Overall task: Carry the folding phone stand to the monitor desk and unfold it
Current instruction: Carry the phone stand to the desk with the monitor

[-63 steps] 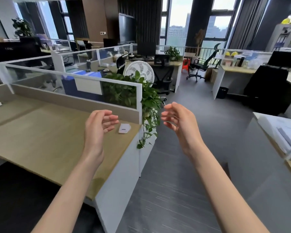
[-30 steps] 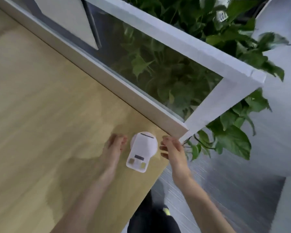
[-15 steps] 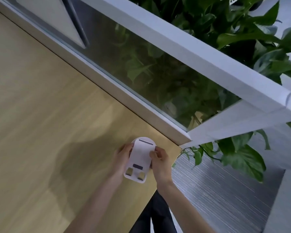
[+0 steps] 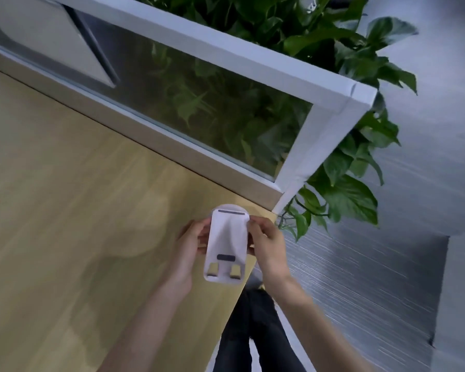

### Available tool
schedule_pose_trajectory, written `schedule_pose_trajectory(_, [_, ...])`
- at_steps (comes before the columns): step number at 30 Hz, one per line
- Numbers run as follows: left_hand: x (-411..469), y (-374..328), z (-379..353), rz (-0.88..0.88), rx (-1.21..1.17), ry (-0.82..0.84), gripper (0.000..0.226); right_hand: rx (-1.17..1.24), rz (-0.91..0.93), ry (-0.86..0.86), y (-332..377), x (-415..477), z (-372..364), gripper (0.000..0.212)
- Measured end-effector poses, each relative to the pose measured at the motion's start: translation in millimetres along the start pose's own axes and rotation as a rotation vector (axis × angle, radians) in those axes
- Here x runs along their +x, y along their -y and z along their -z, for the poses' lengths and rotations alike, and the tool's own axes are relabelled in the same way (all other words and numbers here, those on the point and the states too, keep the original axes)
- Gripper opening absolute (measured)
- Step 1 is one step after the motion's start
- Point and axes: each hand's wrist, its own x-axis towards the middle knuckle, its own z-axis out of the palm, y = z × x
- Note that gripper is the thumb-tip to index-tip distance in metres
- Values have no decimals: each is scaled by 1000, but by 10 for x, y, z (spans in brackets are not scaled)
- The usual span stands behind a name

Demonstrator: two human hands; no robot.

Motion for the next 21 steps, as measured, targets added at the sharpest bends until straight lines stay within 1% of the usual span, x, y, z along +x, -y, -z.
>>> schedule_pose_trajectory(3, [-213,-104,-67,-98,34,47,24,59,36,-23,60,-163,192,17])
schedule_pose_trajectory(6, [-429,-176,-151,-202,73,118,24,125,111,-53,120,-361,419,20])
schedule_pose_trajectory(11, [-884,-181,-415,-294,119,226,27,186,233,-139,161,-811,912,19])
schedule_pose_trajectory(14, [-1260,-108,-641,-338,118,308,27,224,271,-218,61,-1173,1273,18])
schedule_pose_trajectory(17, [-1695,49,-877,-379,145,425,27,297,297,-302,-113,-1618,1675,17])
schedule_pose_trajectory(21, [-2405,328,-1290,-419,194,612,28,387,351,-481,-403,-2342,2309,18])
